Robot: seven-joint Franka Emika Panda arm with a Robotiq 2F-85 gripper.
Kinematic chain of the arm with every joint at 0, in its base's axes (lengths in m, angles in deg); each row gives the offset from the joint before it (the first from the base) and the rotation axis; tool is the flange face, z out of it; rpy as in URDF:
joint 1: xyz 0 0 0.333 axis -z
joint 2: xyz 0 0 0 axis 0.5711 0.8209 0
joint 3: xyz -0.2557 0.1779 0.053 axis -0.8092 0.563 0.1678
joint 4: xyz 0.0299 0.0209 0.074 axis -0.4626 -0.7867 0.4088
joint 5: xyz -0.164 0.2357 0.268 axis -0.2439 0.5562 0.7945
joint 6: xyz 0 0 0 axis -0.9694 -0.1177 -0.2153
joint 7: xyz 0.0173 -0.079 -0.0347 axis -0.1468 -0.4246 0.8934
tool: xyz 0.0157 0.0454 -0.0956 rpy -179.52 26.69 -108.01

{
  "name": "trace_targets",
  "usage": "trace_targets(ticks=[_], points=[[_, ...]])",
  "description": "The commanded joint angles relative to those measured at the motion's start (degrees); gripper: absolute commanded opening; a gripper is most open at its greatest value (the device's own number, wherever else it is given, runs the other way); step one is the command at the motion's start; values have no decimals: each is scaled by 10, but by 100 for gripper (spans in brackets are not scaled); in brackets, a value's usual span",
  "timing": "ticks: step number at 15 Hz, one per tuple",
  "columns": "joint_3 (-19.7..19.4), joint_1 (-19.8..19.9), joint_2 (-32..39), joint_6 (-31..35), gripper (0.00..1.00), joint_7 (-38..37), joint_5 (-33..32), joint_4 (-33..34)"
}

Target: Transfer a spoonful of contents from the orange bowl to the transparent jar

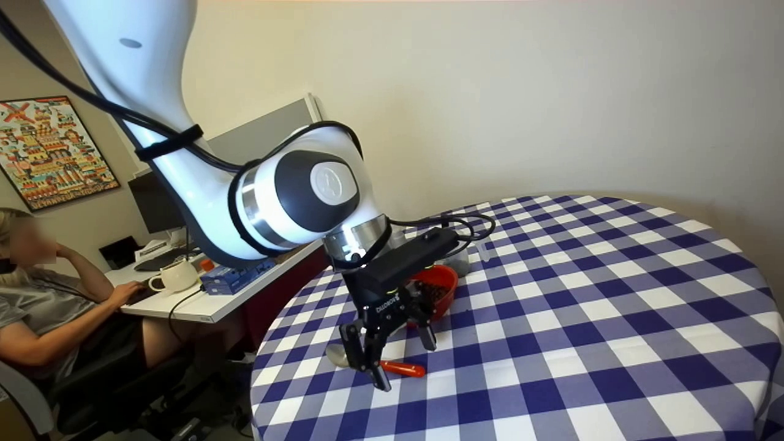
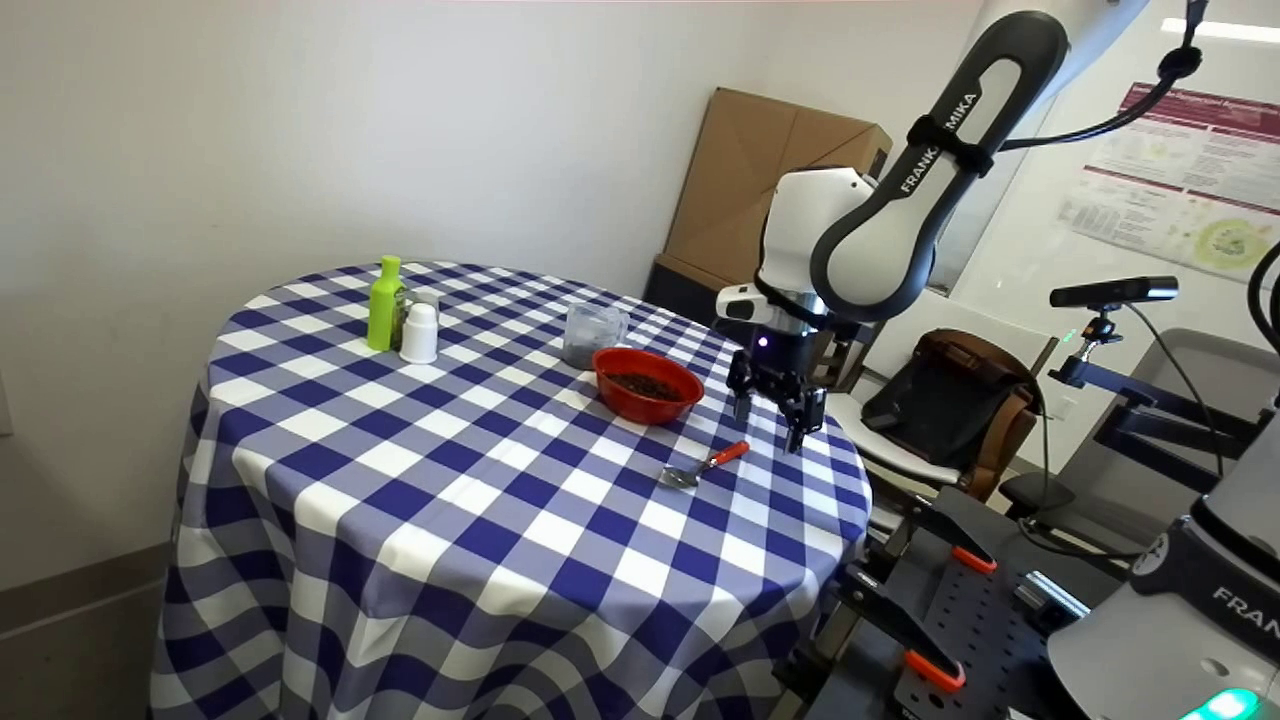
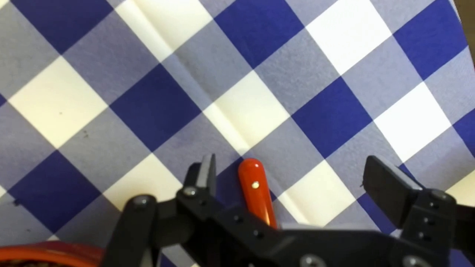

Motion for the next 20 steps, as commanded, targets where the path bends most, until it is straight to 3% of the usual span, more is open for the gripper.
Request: trace_targets(ticks=[1, 8, 9, 10, 20], points=[[-7, -14, 10, 27, 100, -18, -13, -8], [-7, -31, 35, 59, 100, -19, -15, -3], [-8, -33, 37, 61, 91, -19, -16, -4], [-8, -34, 39, 62, 74, -18, -16, -5], [1, -31, 21, 52, 1, -11, -5, -2]])
